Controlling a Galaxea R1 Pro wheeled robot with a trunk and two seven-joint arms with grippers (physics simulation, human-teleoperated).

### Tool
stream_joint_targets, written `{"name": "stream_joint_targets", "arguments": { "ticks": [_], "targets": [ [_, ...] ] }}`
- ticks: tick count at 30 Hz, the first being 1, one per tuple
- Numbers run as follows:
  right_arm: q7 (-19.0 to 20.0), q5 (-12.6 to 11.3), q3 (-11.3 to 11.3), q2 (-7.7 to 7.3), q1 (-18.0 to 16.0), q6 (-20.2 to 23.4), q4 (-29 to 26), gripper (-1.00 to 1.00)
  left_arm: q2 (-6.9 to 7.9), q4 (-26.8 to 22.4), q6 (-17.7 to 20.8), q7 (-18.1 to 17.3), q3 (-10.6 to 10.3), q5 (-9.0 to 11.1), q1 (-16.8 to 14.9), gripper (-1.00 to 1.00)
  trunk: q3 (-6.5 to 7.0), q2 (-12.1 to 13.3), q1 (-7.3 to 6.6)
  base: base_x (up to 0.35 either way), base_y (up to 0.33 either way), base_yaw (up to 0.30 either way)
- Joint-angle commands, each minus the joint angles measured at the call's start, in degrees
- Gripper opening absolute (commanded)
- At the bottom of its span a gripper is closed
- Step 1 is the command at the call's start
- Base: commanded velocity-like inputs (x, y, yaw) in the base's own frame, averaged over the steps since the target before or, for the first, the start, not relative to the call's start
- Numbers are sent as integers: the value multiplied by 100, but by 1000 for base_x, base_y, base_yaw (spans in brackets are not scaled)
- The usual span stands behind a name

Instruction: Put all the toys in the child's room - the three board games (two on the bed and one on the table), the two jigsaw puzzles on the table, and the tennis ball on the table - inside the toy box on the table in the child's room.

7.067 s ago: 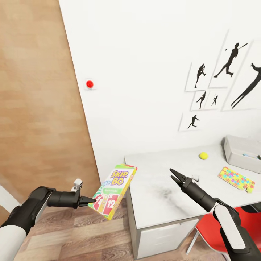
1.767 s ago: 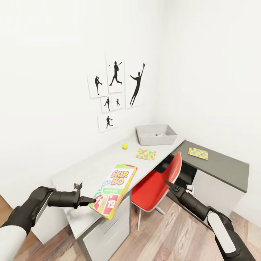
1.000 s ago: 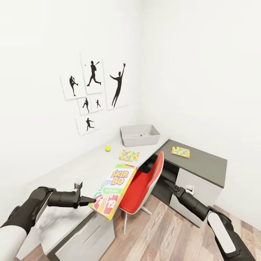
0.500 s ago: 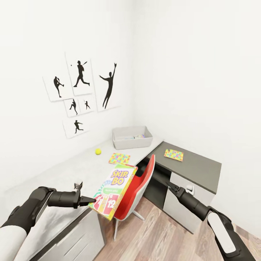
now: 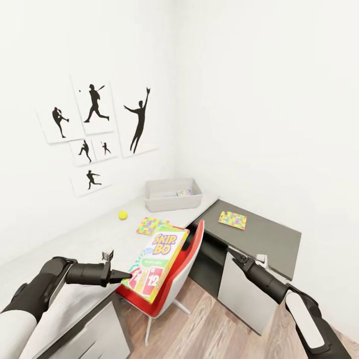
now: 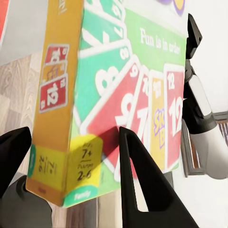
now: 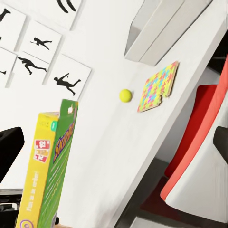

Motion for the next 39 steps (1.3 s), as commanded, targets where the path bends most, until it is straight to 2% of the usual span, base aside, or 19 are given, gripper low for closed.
{"name": "stream_joint_targets", "arguments": {
  "ticks": [1,20,30,39],
  "targets": [
    [2,-32,-7,0,-5,44,0,100,5,-4,46,-25,-14,13,-7,-100,-13,-13,5,194,-161,0],
    [2,-32,1,1,-5,36,-4,100,5,-4,46,-25,-15,13,-7,-100,-13,-13,5,194,-51,1],
    [2,-32,1,0,-5,36,-9,100,5,-4,46,-25,-16,13,-7,-100,-13,-13,5,194,0,121],
    [2,-32,1,8,-5,36,-9,100,-1,-4,46,-25,-21,16,-7,-100,-13,-13,5,182,0,10]
  ]
}}
